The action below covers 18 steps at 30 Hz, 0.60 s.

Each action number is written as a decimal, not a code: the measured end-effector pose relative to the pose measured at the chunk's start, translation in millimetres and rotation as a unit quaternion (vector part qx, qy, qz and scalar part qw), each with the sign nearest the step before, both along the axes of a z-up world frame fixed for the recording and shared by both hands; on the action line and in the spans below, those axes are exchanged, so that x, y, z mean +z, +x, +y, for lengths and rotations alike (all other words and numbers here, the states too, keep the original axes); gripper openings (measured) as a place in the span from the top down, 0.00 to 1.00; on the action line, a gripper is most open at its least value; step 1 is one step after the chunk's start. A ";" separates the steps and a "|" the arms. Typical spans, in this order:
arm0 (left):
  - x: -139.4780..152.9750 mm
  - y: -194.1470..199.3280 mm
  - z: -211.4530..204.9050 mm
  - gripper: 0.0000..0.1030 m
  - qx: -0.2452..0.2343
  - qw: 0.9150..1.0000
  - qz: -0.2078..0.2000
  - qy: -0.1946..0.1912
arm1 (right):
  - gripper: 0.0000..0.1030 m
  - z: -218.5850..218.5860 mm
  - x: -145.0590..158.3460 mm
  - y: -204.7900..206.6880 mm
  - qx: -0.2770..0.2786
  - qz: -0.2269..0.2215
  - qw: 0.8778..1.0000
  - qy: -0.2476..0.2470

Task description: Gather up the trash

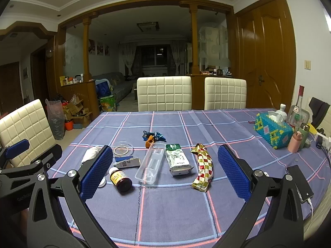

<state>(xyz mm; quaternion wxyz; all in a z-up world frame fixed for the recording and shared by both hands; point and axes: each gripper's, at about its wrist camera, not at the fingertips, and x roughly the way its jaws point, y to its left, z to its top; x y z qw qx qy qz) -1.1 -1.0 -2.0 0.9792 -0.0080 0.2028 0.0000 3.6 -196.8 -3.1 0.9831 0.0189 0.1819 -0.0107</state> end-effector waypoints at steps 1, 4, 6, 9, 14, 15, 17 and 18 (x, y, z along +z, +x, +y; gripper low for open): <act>-0.5 -0.1 -0.3 0.07 0.000 1.000 0.001 0.000 | 0.03 0.2 -0.5 -0.4 0.000 0.001 1.000 0.001; -2.4 -0.2 -0.8 0.07 -0.001 1.000 0.002 -0.001 | 0.03 0.4 -2.3 -0.7 0.001 0.003 1.000 0.002; -2.7 -0.2 -0.8 0.07 -0.001 1.000 0.002 -0.001 | 0.03 -0.5 -2.2 -0.7 0.002 0.005 1.000 0.002; -3.8 -0.6 -1.7 0.07 -0.002 1.000 0.002 0.000 | 0.03 -1.4 -2.0 -0.7 0.002 0.005 1.000 0.002; -4.0 -0.4 -2.1 0.07 -0.002 1.000 0.003 0.000 | 0.03 -1.5 -2.1 -0.8 0.003 0.005 1.000 0.002; -4.3 -0.5 -2.2 0.07 -0.002 1.000 0.003 0.000 | 0.03 -1.3 -2.1 -0.4 0.002 0.005 1.000 0.002; -4.5 -0.7 -2.4 0.07 -0.002 1.000 0.003 0.000 | 0.03 -1.4 -2.5 -0.7 0.003 0.006 1.000 0.003; -4.3 -0.4 -2.3 0.07 -0.002 1.000 0.003 0.000 | 0.03 -1.2 -1.1 -1.1 0.003 0.007 1.000 0.003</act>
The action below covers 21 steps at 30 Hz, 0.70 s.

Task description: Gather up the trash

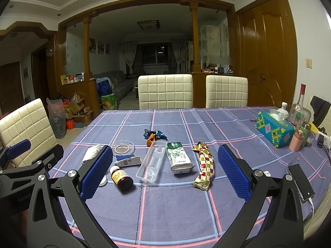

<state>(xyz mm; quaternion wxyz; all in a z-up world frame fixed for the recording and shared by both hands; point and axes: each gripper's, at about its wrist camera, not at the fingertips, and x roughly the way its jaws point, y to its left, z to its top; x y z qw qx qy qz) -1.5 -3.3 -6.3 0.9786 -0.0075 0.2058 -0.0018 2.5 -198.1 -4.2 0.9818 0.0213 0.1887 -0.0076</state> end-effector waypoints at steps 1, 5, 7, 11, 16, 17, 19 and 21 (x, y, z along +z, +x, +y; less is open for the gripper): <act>0.2 0.2 0.1 0.07 0.000 1.000 0.000 0.000 | 0.03 0.7 -0.1 2.4 0.000 0.001 1.000 0.000; 0.1 0.4 -0.2 0.07 0.000 1.000 0.000 0.000 | 0.03 1.2 -0.6 2.6 0.000 0.000 1.000 0.000; 0.4 0.5 -0.2 0.07 0.000 1.000 0.000 0.000 | 0.03 0.9 -0.6 2.9 0.000 0.001 1.000 0.000; -1.9 0.4 -1.4 0.07 -0.001 1.000 0.001 0.000 | 0.03 0.6 -0.6 2.7 0.000 0.002 1.000 0.001; -1.3 1.2 -1.2 0.07 -0.001 1.000 0.002 0.000 | 0.03 1.0 -1.1 3.4 0.001 0.003 1.000 0.001; -1.6 1.2 -1.4 0.07 -0.001 1.000 0.002 0.000 | 0.03 1.2 -1.3 3.5 0.001 0.004 1.000 0.001; -4.4 1.8 -4.2 0.07 -0.002 1.000 0.005 0.000 | 0.03 0.9 -1.8 4.0 0.001 0.005 1.000 0.001; -6.3 3.0 -5.3 0.07 -0.002 1.000 0.007 0.001 | 0.03 0.5 -3.1 4.8 0.001 0.007 1.000 0.002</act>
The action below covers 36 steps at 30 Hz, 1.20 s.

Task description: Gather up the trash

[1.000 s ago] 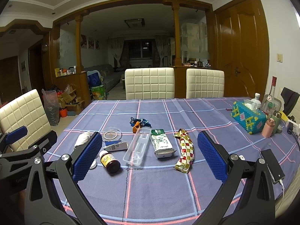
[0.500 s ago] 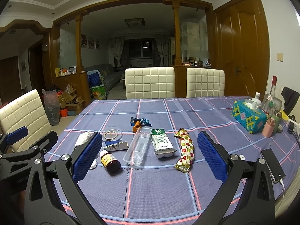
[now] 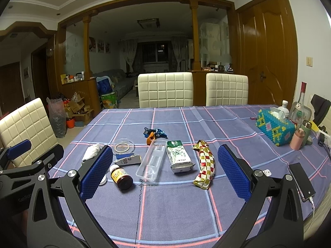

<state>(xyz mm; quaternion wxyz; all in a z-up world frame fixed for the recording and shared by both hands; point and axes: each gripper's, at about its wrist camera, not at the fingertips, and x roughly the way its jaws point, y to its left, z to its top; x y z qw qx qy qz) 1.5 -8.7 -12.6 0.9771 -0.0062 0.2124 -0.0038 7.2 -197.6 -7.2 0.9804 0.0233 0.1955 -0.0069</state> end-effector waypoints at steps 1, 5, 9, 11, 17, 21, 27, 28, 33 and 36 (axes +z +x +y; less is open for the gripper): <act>-1.1 -0.2 -0.5 0.07 0.000 1.000 0.000 0.000 | 0.03 0.1 -0.6 0.4 -0.001 0.001 1.000 0.001; -2.3 2.7 0.9 0.07 0.002 1.000 0.005 -0.002 | 0.03 -1.3 -2.2 4.1 0.000 0.007 1.000 0.002; -4.0 6.2 3.0 0.07 0.003 1.000 0.012 -0.003 | 0.03 -0.6 -3.7 8.7 0.000 0.012 1.000 0.002; -2.7 7.2 4.6 0.07 0.004 1.000 0.012 -0.003 | 0.03 0.0 -4.3 10.8 0.000 0.014 1.000 0.002; -5.0 17.4 9.1 0.07 0.006 1.000 0.022 -0.006 | 0.03 -3.3 -8.1 21.6 -0.003 0.024 1.000 0.001; -18.4 38.9 12.3 0.07 0.011 0.999 0.048 -0.007 | 0.03 -10.5 -21.6 45.6 -0.012 0.057 0.998 0.006; -50.2 72.1 6.1 0.07 0.011 0.995 0.103 0.005 | 0.03 -25.3 -59.0 88.8 -0.021 0.134 0.991 0.011; -55.6 76.8 4.2 0.07 0.010 0.994 0.112 0.006 | 0.03 -29.0 -65.7 94.2 -0.025 0.144 0.989 0.011; -80.6 97.9 -3.4 0.07 -0.011 0.986 0.168 -0.006 | 0.03 -54.2 -95.0 120.5 -0.039 0.198 0.979 0.026; -94.6 108.3 -13.3 0.07 -0.023 0.981 0.193 -0.006 | 0.03 -65.7 -111.3 133.7 -0.040 0.226 0.973 0.034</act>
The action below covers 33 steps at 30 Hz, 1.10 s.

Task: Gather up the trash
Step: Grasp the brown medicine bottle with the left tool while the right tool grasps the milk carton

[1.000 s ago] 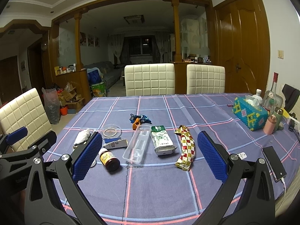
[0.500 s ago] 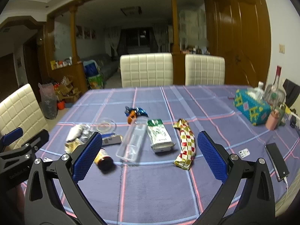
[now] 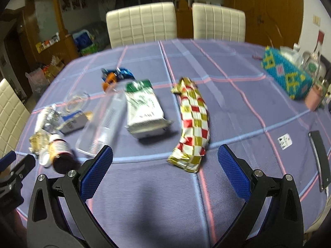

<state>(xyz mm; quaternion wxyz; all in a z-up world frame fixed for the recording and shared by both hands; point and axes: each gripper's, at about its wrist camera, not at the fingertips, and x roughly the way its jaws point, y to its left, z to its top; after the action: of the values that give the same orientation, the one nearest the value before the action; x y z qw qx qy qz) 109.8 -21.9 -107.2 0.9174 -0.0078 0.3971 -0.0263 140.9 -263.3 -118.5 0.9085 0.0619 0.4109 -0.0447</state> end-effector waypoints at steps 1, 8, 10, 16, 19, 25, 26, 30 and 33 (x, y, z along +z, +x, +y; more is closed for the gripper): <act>-3.4 3.2 -4.1 0.07 -0.002 1.000 0.004 0.003 | 0.03 -1.4 -4.4 3.2 0.000 0.007 1.000 0.002; -20.8 30.8 -24.3 0.07 -0.011 0.999 0.036 0.004 | 0.06 6.5 -15.2 34.0 0.035 0.013 0.999 -0.017; -25.9 39.1 -28.8 0.07 -0.010 0.999 0.045 0.006 | 0.09 10.5 -15.2 43.9 0.048 0.011 0.999 -0.024; -40.3 53.5 -31.5 0.07 -0.012 0.997 0.075 -0.004 | 0.31 21.1 -21.7 74.3 0.075 0.022 0.996 -0.038; -42.7 55.4 -29.5 0.09 -0.013 0.997 0.079 -0.010 | 0.33 23.6 -26.4 79.1 0.080 0.028 0.996 -0.032; -36.7 50.9 -29.5 0.45 -0.017 0.998 0.067 -0.013 | 0.44 26.2 -24.4 66.8 0.076 0.016 0.997 -0.019; -36.3 50.1 -28.7 0.45 -0.022 0.997 0.069 -0.022 | 0.45 27.0 -24.0 65.4 0.076 0.015 0.997 -0.018; -30.0 42.6 -27.9 0.45 -0.024 0.998 0.056 -0.030 | 0.46 28.8 -19.0 51.7 0.076 0.003 0.997 -0.016; -20.7 36.0 -26.9 0.45 -0.019 0.999 0.039 -0.021 | 0.46 29.0 -11.9 41.5 0.075 -0.009 0.997 -0.014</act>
<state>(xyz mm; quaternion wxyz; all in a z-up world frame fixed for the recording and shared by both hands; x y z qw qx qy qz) 145.8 -48.8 -127.9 0.9000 -0.0204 0.4323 -0.0520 182.4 -234.3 -130.4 0.9138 0.0185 0.4052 0.0185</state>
